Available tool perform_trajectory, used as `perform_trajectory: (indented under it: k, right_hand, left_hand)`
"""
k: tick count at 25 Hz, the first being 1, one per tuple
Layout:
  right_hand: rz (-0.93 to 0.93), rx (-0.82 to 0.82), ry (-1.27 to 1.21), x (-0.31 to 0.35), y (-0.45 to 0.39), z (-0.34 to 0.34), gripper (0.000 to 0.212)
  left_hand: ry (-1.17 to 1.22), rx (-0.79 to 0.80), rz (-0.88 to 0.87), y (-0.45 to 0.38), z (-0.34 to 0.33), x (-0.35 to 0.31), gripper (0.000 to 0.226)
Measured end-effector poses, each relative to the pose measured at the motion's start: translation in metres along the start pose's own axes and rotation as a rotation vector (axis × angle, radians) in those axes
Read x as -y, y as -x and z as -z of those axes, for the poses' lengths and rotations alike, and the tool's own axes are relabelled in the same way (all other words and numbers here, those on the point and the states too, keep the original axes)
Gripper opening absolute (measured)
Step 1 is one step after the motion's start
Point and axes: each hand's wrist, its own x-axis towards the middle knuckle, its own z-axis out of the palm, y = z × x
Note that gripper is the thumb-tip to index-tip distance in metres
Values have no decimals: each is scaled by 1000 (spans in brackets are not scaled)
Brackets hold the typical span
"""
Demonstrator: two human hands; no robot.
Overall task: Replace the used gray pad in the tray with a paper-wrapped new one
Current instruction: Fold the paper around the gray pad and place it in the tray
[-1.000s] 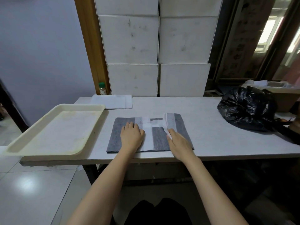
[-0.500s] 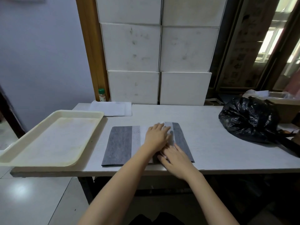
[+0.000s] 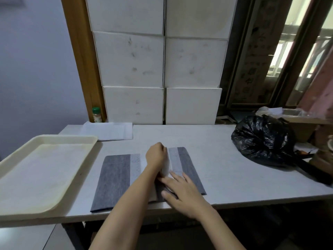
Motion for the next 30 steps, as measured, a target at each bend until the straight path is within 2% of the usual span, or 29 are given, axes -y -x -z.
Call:
perform_trajectory:
  k: [3, 6, 7, 9, 11, 14, 17, 19, 20, 21, 22, 24, 26, 27, 30]
  right_hand:
    - [-65, -54, -215, 2, 1, 6, 43]
    - [-211, -190, -671, -2, -3, 19, 29]
    - [-244, -253, -645, -7, -7, 28, 30]
    - [-283, -251, -309, -24, -26, 45, 40]
    - [-279, -118, -16, -37, -50, 50, 50]
    - [-192, 58, 181, -49, -73, 30, 56]
    - [-189, 90, 165, -56, -74, 17, 60]
    - [-184, 85, 196, -58, -76, 15, 61]
    - [-182, 83, 205, -58, -76, 14, 60]
    - [-185, 91, 211, -58, -77, 14, 59]
    - [-191, 108, 214, -58, -76, 15, 58]
    - [-199, 101, 200, -57, -74, 17, 54]
    - [-221, 64, 166, -57, -73, 18, 52]
    - [-229, 48, 130, -58, -74, 17, 51]
    - [-211, -4, -32, -61, -72, 19, 48]
  left_hand:
    - [115, -20, 39, 0, 3, 4, 15]
    - [8, -1, -33, 2, 0, 9, 9]
    - [-15, 0, -47, 4, 0, 9, 10]
    - [-74, -13, -71, 5, -3, 7, 13]
    - [-147, -36, -96, 6, -6, 8, 14]
    - [-176, -46, -133, 3, -9, 11, 12]
    - [-318, -102, -213, 6, 0, 3, 14]
    - [-520, -46, -314, 17, 4, -6, 26]
    - [-583, -34, -378, 24, 3, -7, 22]
    - [-589, 16, -392, 35, 1, -9, 31]
    - [-576, 63, -378, 47, -5, -7, 45]
    - [-579, 280, -212, 74, -1, -7, 59]
    - [-565, 336, -128, 90, 3, -1, 71]
    - [-546, 360, -125, 96, 1, 4, 74]
    - [-513, 341, -137, 106, 4, 9, 62]
